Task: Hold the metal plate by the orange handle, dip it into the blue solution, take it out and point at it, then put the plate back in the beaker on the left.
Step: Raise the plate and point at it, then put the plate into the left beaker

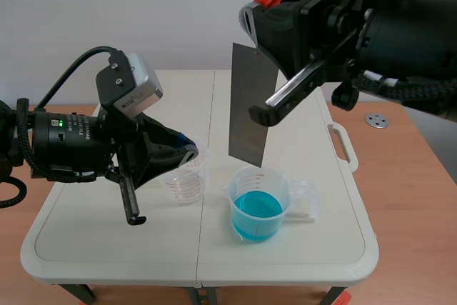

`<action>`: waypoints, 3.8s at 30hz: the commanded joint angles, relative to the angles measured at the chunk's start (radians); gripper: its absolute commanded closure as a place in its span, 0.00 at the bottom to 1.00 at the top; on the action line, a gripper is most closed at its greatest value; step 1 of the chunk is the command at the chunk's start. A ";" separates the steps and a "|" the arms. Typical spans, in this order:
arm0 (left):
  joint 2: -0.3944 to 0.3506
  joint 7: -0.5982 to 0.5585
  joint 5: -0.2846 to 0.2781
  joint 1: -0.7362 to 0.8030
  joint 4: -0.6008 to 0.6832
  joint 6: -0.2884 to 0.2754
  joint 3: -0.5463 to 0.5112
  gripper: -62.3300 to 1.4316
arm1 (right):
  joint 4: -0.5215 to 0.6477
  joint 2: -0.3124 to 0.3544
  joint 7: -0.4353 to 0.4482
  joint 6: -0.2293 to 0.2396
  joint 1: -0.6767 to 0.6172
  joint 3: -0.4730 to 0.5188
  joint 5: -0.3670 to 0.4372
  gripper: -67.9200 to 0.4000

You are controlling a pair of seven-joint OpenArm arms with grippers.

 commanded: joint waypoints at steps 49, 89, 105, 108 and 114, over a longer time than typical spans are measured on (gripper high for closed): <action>-0.351 -0.196 -0.018 0.962 0.017 0.325 -0.642 0.95 | -0.037 0.000 -0.045 0.006 0.248 -0.103 0.018 0.97; -0.294 -0.243 0.024 1.344 -0.108 0.364 -0.644 0.95 | -0.567 -0.039 0.050 -0.012 0.547 -0.292 0.032 0.97; -0.294 -0.243 0.023 1.341 -0.108 0.357 -0.644 0.95 | -0.680 -0.101 0.058 -0.011 0.547 -0.298 0.017 0.97; -0.294 -0.243 0.023 1.341 -0.108 0.357 -0.644 0.95 | -0.690 -0.101 0.059 -0.011 0.546 -0.298 0.017 0.97; -0.295 -0.243 0.023 1.341 -0.108 0.357 -0.642 0.95 | -0.695 -0.100 0.061 -0.011 0.546 -0.298 0.013 0.97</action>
